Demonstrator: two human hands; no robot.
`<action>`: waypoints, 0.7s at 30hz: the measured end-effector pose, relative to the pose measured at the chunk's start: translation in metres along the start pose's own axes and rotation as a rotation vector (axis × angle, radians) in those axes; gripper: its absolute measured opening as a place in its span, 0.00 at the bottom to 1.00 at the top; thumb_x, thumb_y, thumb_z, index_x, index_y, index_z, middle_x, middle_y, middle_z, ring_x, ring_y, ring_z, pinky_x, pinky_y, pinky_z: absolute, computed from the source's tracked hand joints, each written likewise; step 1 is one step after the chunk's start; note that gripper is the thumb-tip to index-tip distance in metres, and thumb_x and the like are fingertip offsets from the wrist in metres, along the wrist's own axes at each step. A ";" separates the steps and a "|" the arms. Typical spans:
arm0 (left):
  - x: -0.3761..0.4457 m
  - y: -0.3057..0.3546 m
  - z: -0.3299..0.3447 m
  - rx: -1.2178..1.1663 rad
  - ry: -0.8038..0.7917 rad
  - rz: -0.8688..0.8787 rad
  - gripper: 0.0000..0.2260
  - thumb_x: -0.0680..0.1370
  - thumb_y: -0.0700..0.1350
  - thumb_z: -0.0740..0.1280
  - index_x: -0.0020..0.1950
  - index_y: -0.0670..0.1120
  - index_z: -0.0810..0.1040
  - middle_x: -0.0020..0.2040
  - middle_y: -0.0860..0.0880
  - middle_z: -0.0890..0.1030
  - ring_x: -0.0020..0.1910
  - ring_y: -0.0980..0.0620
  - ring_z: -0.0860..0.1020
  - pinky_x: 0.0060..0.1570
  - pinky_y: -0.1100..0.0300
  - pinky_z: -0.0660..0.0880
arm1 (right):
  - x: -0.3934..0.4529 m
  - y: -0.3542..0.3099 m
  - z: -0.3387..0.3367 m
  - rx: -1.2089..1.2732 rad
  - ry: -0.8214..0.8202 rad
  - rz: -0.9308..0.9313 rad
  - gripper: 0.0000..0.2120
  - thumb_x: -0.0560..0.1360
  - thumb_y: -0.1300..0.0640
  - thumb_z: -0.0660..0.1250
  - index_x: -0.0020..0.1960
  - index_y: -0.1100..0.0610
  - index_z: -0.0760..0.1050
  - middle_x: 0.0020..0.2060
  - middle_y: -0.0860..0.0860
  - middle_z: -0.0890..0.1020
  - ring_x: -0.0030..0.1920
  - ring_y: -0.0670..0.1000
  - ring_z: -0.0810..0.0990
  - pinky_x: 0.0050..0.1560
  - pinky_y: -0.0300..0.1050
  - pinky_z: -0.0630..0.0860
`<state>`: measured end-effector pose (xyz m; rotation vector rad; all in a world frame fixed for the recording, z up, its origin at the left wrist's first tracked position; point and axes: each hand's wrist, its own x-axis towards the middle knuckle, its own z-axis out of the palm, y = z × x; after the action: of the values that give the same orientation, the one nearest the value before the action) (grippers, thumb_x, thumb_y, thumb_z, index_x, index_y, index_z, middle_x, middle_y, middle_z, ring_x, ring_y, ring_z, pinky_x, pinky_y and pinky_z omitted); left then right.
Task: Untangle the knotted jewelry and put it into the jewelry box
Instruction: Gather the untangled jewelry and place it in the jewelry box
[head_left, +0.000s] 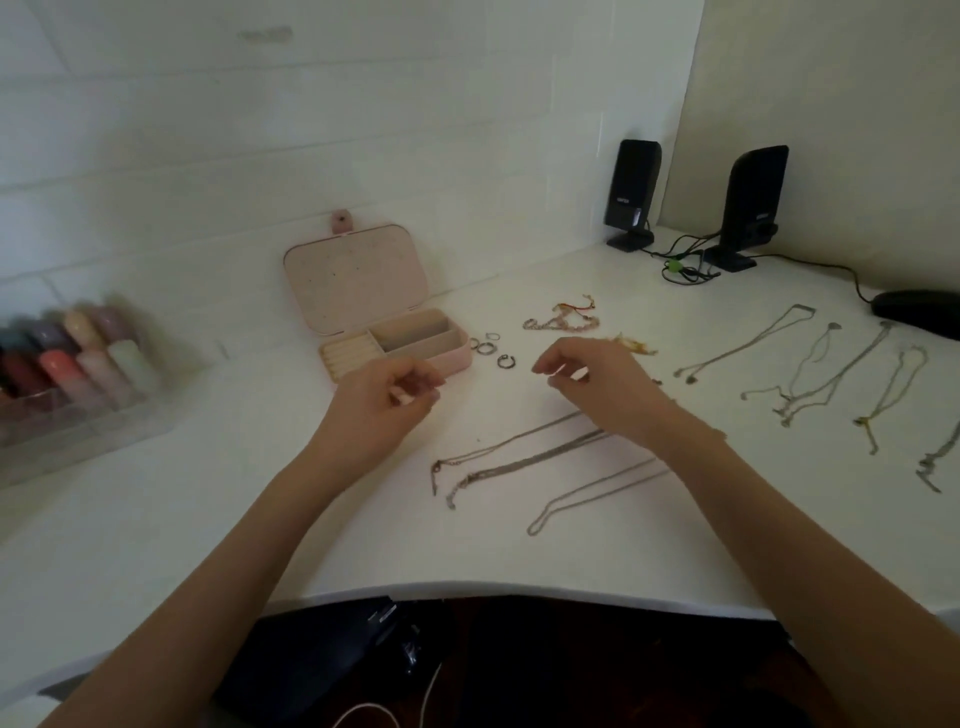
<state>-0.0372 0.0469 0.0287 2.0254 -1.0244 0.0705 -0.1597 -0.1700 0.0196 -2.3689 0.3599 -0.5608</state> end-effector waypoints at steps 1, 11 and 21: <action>0.009 -0.006 0.000 0.030 0.006 0.003 0.04 0.76 0.43 0.69 0.46 0.52 0.81 0.43 0.58 0.79 0.42 0.62 0.75 0.47 0.68 0.71 | 0.009 -0.002 0.006 -0.033 -0.022 -0.013 0.10 0.77 0.64 0.64 0.54 0.53 0.80 0.53 0.47 0.81 0.50 0.45 0.77 0.50 0.33 0.70; 0.065 -0.049 0.020 0.569 -0.344 0.176 0.21 0.81 0.53 0.50 0.75 0.61 0.60 0.78 0.55 0.58 0.77 0.54 0.52 0.72 0.40 0.45 | 0.087 -0.011 0.049 -0.489 -0.464 -0.091 0.26 0.84 0.49 0.48 0.79 0.54 0.46 0.78 0.50 0.50 0.78 0.49 0.48 0.75 0.51 0.46; 0.054 -0.037 0.016 0.324 -0.477 0.167 0.20 0.80 0.47 0.56 0.68 0.67 0.61 0.77 0.56 0.57 0.77 0.58 0.49 0.73 0.44 0.43 | 0.075 0.019 0.018 -0.089 -0.313 0.017 0.23 0.83 0.50 0.51 0.77 0.46 0.52 0.77 0.50 0.55 0.77 0.50 0.52 0.77 0.50 0.46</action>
<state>0.0188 0.0124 0.0149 2.3024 -1.5629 -0.1795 -0.0880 -0.2035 0.0167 -2.4868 0.2665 -0.1623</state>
